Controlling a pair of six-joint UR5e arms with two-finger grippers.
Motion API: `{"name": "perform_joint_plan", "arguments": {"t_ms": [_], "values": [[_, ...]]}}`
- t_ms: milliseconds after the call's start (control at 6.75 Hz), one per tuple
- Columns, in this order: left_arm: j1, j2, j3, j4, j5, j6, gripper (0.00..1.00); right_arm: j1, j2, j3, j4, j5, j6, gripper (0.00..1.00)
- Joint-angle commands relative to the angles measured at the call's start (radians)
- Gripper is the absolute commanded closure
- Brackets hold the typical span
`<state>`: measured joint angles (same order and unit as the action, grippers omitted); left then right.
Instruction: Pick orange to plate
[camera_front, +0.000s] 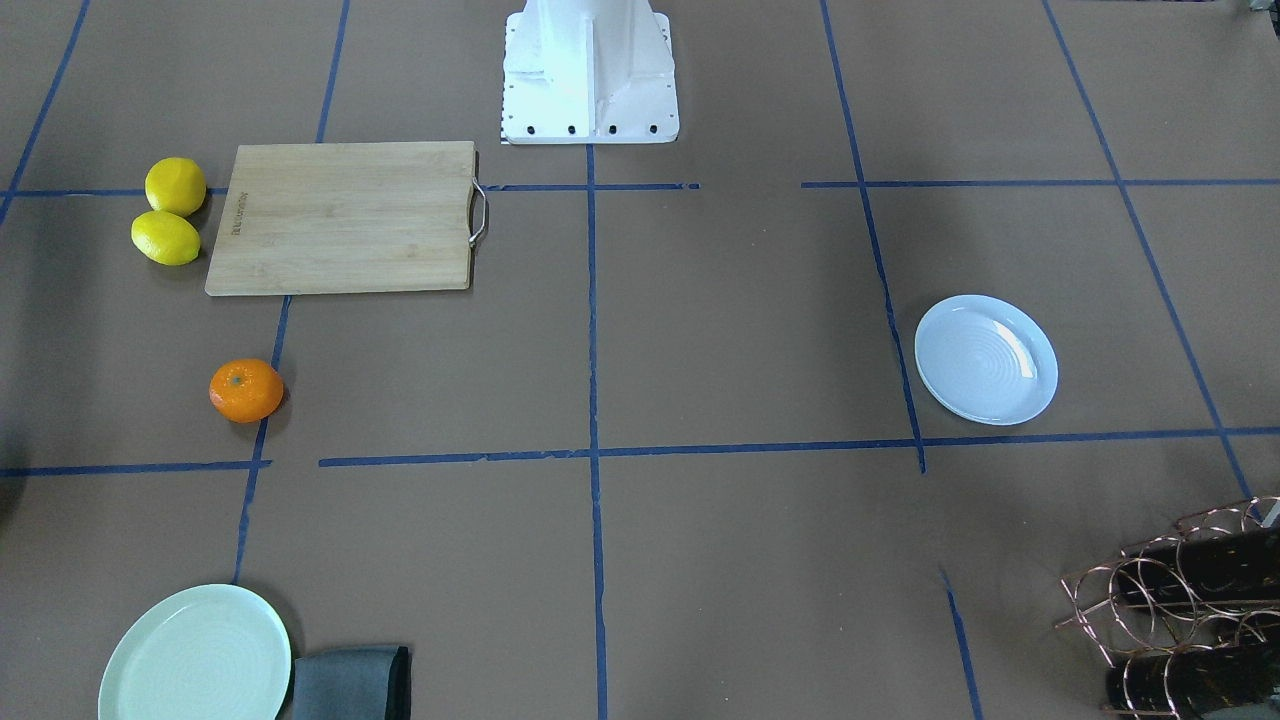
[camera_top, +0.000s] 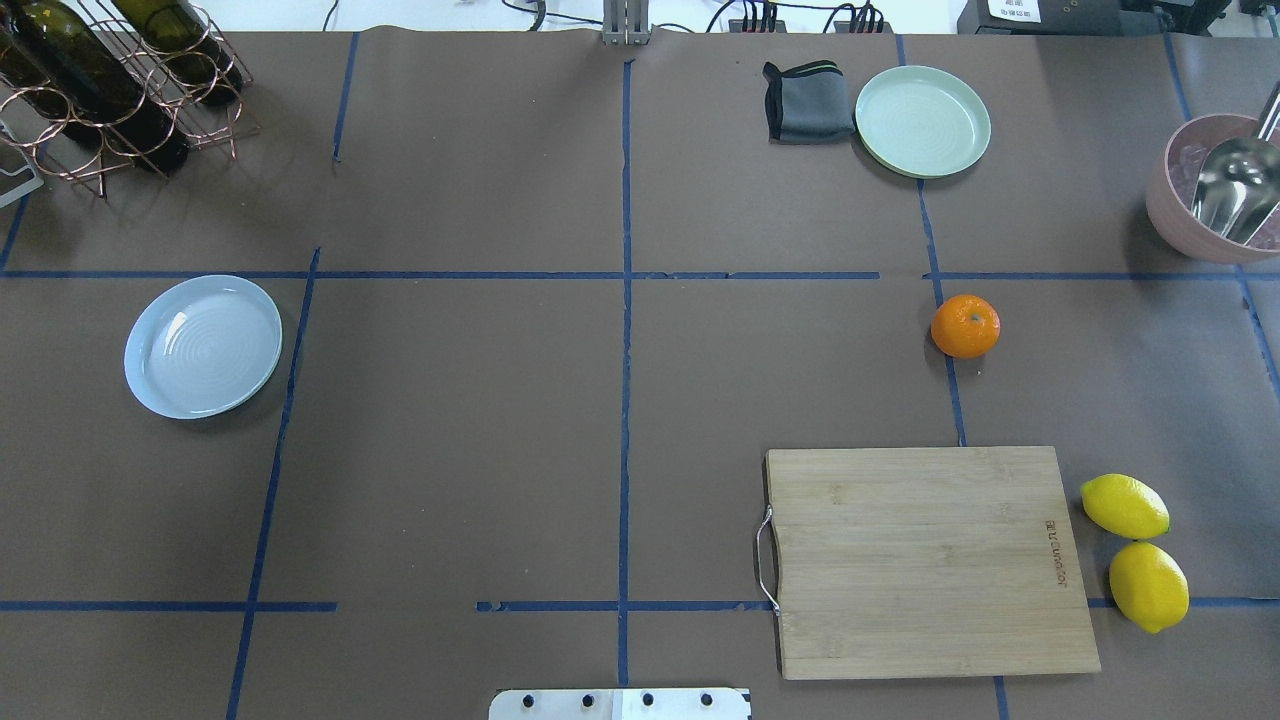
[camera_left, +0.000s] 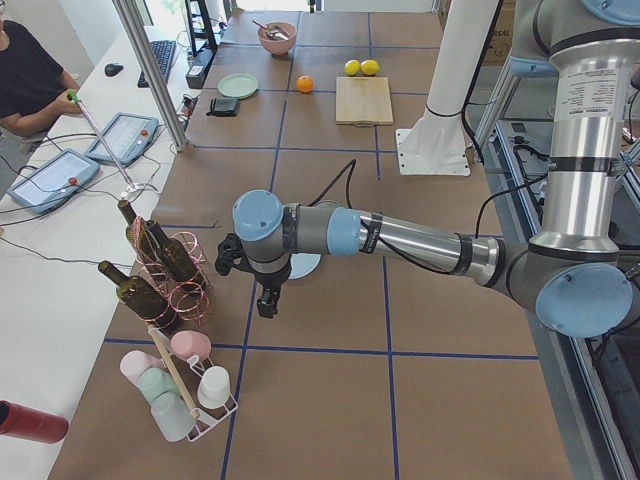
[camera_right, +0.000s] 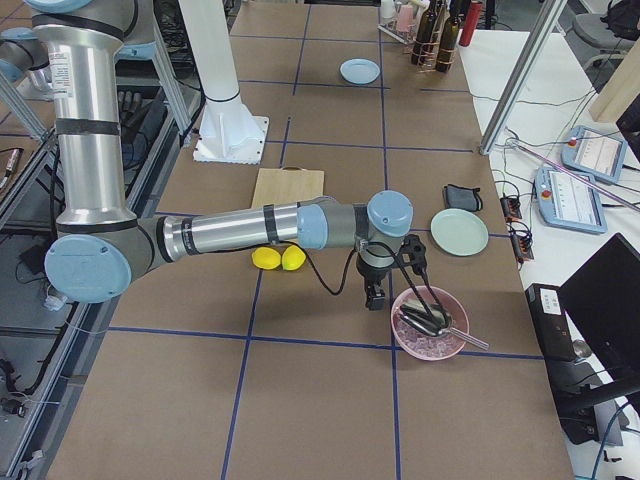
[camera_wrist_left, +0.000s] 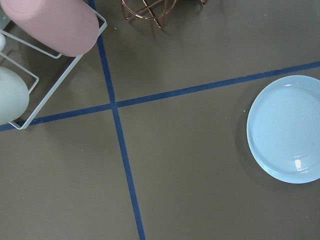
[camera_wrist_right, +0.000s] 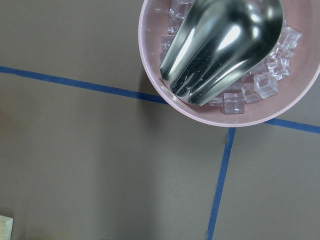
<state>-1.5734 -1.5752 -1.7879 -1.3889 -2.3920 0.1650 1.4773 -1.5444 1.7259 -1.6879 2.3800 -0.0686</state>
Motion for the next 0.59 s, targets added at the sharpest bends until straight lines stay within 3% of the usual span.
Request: {"name": "perform_joint_plan", "arguments": {"t_ms": [0,296,444], "values": [[0.001,0.006,-0.01,-0.036,0.048,0.008,0.0,-0.002,0.0,-0.003,0.001,0.001,0.0,0.0],[0.123,0.007,0.054,-0.192,0.001,-0.022,0.0,-0.003,-0.002,-0.008,-0.001,0.001,0.004,0.0],[0.212,-0.002,0.159,-0.396,0.002,-0.22,0.0,-0.003,-0.002,-0.014,0.001,0.002,0.009,0.0]]}}
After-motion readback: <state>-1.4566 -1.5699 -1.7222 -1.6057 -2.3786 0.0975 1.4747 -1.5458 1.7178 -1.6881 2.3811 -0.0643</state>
